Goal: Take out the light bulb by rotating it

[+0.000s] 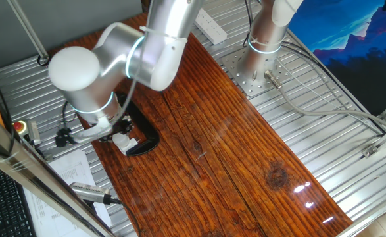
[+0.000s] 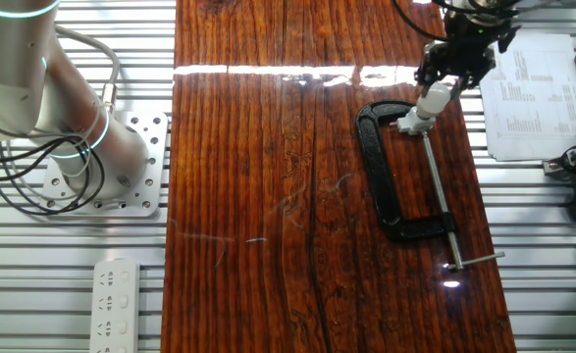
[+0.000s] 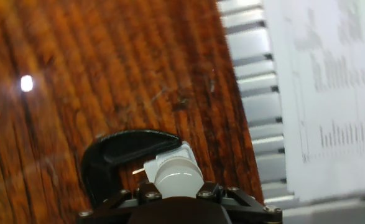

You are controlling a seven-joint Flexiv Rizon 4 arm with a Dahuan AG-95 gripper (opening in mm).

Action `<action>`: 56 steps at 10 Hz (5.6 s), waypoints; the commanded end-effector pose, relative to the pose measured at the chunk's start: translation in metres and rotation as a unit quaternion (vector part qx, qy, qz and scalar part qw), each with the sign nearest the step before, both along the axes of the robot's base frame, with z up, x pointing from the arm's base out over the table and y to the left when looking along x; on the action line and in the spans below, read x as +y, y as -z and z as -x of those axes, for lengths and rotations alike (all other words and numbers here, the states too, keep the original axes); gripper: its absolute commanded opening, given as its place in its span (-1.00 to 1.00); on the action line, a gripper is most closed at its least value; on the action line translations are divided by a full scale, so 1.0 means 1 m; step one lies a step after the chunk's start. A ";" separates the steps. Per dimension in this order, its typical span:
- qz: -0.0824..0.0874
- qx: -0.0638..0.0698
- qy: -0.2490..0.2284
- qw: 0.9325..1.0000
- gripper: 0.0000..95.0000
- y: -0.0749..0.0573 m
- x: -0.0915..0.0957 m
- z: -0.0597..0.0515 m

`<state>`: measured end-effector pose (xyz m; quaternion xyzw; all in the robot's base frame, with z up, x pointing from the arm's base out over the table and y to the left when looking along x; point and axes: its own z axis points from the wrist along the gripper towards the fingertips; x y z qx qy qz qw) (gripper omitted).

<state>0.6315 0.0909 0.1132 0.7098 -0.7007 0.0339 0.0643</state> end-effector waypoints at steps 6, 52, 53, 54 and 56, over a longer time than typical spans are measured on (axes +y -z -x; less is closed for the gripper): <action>-0.012 0.001 -0.145 0.989 -1.00 0.000 0.001 0.000; 0.019 -0.051 0.210 0.976 -0.20 -0.009 -0.008 0.003; 0.014 -0.052 0.234 0.971 -0.20 -0.007 -0.010 0.007; 0.011 -0.048 0.238 0.970 -0.20 -0.006 -0.011 0.009; 0.001 -0.037 0.254 0.967 -0.20 -0.006 -0.012 0.011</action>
